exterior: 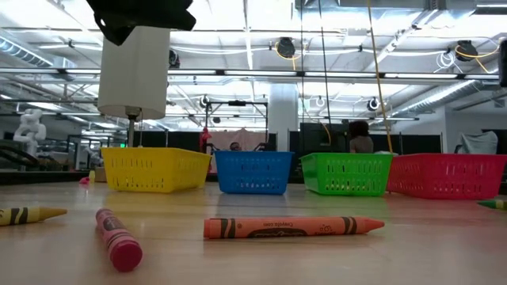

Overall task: Sort crayons
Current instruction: Put the green crayon into the yellow bin

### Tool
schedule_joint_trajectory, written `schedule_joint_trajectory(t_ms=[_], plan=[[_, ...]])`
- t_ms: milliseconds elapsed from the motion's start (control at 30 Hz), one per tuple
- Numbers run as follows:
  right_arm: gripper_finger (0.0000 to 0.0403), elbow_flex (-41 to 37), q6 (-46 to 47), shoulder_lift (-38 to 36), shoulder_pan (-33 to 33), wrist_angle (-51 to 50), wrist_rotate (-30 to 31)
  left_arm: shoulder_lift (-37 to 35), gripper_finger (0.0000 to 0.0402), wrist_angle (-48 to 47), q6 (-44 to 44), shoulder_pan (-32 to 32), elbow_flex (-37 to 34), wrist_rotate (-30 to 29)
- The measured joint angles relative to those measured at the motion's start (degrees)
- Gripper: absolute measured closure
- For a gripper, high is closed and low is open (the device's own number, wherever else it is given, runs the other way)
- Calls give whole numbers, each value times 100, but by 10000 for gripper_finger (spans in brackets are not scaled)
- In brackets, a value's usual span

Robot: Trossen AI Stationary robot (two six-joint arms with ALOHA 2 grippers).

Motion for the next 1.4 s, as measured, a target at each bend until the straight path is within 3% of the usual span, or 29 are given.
schedule_joint_trajectory(t_ms=[300,700,800,900,1100,1400], plan=[[402,266,-525,-6,2,121,388,0,273,-6,-18,98,0,-4],[403,736,-2046,-17,2,848,1303,311,273,99,-29,258,-4,-199],[403,803,-2468,-23,2,1006,1647,317,273,176,4,258,-4,-196],[403,808,-3053,-23,-8,1318,2420,317,273,323,128,250,-4,-195],[403,808,-4978,-23,-136,2884,3746,317,273,501,164,232,-4,-191],[403,808,-7873,-25,-474,5628,3841,317,273,501,161,223,-4,-171]])
